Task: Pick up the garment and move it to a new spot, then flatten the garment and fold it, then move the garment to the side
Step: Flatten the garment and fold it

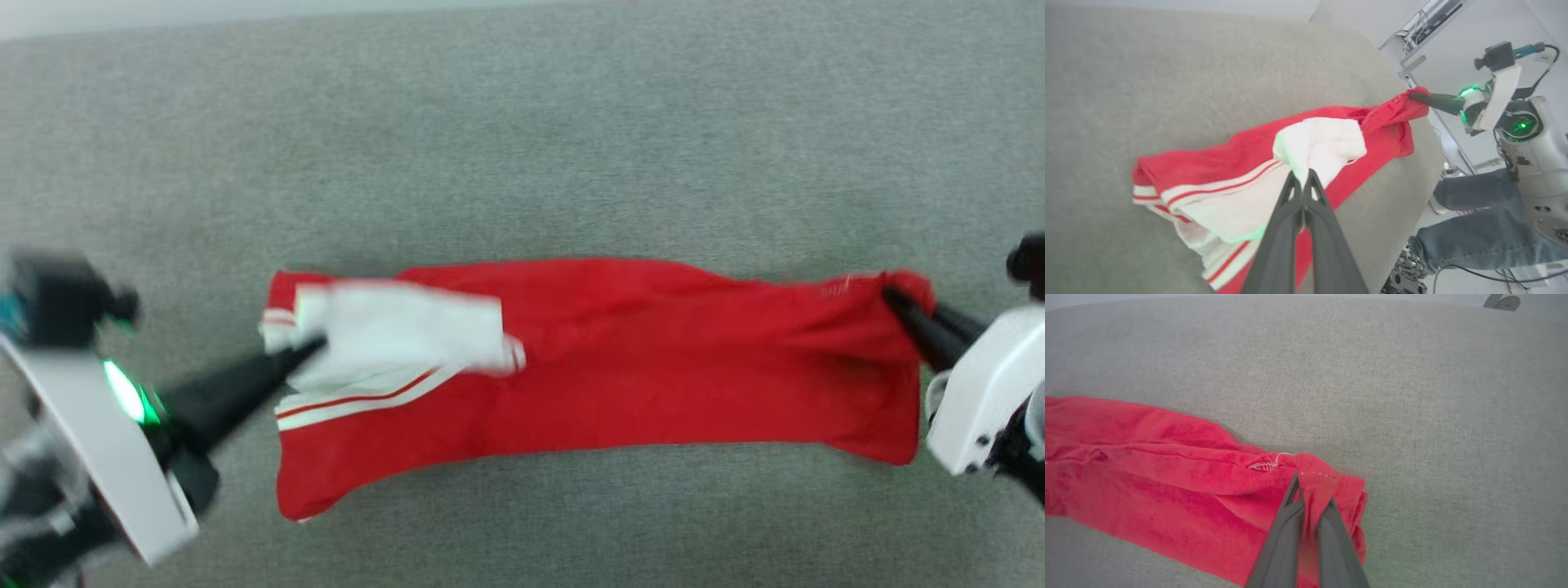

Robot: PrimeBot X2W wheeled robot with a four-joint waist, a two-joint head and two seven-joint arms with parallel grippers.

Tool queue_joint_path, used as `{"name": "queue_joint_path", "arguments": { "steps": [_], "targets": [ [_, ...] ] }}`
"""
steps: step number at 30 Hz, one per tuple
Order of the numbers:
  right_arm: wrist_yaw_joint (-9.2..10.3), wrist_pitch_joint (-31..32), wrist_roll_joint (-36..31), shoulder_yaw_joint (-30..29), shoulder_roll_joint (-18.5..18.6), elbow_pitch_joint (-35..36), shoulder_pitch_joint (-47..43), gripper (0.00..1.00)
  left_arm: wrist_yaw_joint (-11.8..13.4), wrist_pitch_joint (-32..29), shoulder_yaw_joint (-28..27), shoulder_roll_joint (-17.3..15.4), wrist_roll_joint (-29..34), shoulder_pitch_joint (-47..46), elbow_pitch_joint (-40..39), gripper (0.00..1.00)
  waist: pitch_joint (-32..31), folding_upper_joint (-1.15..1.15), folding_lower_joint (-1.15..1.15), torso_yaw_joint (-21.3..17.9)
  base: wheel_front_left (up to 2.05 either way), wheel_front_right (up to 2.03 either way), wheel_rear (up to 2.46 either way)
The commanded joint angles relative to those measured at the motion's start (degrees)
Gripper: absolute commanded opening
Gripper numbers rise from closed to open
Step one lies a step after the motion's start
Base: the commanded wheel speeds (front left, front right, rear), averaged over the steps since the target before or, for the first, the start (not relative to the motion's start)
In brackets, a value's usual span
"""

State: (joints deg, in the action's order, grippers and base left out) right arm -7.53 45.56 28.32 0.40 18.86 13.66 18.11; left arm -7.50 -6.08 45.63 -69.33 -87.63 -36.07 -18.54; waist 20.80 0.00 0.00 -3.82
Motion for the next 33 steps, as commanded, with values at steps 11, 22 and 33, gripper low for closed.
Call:
{"name": "queue_joint_path", "arguments": {
  "steps": [11, 22, 33],
  "targets": [
    [0.09, -6.52, -3.14, 0.41, -4.22, -5.11, -3.96, 0.00, 0.03, 6.60, 7.53, 4.91, 2.83, 5.07, 10.36, 0.00, 3.14, 0.00, 0.00, 0.21, 0.00, 0.00, 0.00],
    [0.09, -14.36, -1.45, 0.58, -4.82, -9.40, -3.17, 1.00, 0.04, 15.67, 11.11, 7.68, 4.64, 3.54, 14.69, 1.00, 1.32, 0.00, 0.00, 0.48, 0.00, 0.00, 0.00],
    [0.09, -13.12, 2.46, -8.38, -3.02, -7.02, -10.18, 1.00, 0.03, 21.19, 6.34, 14.87, 6.88, 7.46, 21.43, 1.00, -2.80, 0.00, 0.00, 3.77, 0.00, 0.00, 0.00]
  ]
}}
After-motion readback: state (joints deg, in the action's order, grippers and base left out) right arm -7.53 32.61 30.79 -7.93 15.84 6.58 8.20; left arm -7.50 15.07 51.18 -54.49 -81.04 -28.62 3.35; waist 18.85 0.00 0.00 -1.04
